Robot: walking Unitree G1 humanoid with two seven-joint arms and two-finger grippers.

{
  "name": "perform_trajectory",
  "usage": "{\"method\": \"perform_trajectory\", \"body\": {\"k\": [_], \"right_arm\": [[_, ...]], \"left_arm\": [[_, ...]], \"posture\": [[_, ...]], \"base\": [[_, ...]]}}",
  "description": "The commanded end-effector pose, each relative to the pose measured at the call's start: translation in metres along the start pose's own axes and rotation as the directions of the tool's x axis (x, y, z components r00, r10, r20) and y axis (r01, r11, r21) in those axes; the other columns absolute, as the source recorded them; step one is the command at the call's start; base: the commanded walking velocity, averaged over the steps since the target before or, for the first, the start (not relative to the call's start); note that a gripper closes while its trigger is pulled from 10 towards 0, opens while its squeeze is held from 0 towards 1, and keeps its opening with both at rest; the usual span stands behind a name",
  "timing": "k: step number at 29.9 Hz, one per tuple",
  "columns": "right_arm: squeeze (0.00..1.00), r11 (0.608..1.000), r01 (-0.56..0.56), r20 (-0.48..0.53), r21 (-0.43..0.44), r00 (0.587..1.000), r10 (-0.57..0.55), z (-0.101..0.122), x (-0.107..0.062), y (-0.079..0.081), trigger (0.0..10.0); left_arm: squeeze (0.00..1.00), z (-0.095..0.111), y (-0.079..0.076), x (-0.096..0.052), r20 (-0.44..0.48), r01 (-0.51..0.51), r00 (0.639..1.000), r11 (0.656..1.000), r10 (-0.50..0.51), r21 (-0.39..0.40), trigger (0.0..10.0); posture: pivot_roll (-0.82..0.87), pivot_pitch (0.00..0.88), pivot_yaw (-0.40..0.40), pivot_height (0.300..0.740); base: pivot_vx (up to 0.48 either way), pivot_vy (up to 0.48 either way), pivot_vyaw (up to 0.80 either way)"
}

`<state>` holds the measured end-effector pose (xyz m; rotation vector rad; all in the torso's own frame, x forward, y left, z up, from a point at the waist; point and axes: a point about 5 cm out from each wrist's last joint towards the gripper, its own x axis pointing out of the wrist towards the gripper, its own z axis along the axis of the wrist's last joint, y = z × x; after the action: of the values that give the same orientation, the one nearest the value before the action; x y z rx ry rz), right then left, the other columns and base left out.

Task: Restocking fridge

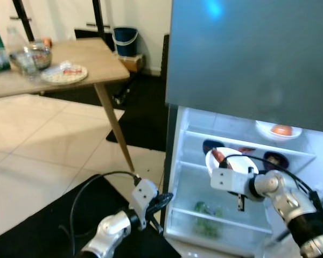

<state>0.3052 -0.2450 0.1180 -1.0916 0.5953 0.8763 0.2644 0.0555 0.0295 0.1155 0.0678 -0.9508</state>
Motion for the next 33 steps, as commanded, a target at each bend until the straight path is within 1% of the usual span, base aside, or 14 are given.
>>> {"method": "perform_trajectory", "body": {"k": [1,6,13,16,19,25,33], "right_arm": [[0.00,1.000,0.017,0.009,0.001,1.000,-0.017,0.001,-0.006,-0.005,10.0],[0.00,0.999,0.039,0.026,-0.009,0.999,-0.039,0.007,-0.010,-0.009,10.0],[0.00,0.998,0.054,0.040,-0.011,0.998,-0.054,0.013,-0.015,-0.013,10.0],[0.00,0.998,0.054,0.039,-0.015,0.998,-0.054,0.013,-0.015,-0.013,10.0],[0.00,0.998,0.051,0.011,-0.025,0.999,-0.051,0.012,-0.015,-0.013,10.0],[0.00,0.998,0.056,0.013,-0.022,0.998,-0.055,0.013,-0.015,-0.012,10.0],[0.00,0.998,0.067,0.006,-0.008,0.998,-0.067,0.013,-0.017,-0.016,10.0]], "left_arm": [[0.00,0.000,-0.001,0.000,-0.010,0.015,1.000,1.000,-0.015,0.022,10.0],[0.00,0.002,0.000,0.001,-0.002,0.017,1.000,0.999,-0.017,0.030,10.0],[0.00,0.012,0.003,0.005,0.035,0.008,0.999,0.999,-0.010,0.051,10.0],[0.00,0.015,0.005,0.007,0.046,0.005,0.999,0.998,-0.008,0.061,10.0],[0.00,0.020,0.007,0.008,0.065,-0.002,0.998,0.998,-0.003,0.069,10.0],[0.00,0.027,0.009,0.010,0.092,-0.008,0.996,0.996,0.000,0.085,10.0],[0.00,0.034,0.013,0.011,0.116,-0.019,0.993,0.995,0.007,0.101,10.0]], "posture": [[-0.12,0.007,-0.059,0.607],[-0.12,0.007,-0.059,0.607],[-0.12,0.009,-0.061,0.607],[-0.12,0.009,-0.061,0.607],[-0.12,0.009,-0.061,0.607],[-0.12,0.009,-0.061,0.572],[-0.12,0.012,-0.061,0.527]], "base": [[0.000,0.000,0.00],[0.000,0.000,0.00],[0.000,0.000,0.00],[0.000,0.000,0.00],[0.000,0.000,0.00],[0.000,0.000,0.00],[0.000,0.000,0.00]]}}
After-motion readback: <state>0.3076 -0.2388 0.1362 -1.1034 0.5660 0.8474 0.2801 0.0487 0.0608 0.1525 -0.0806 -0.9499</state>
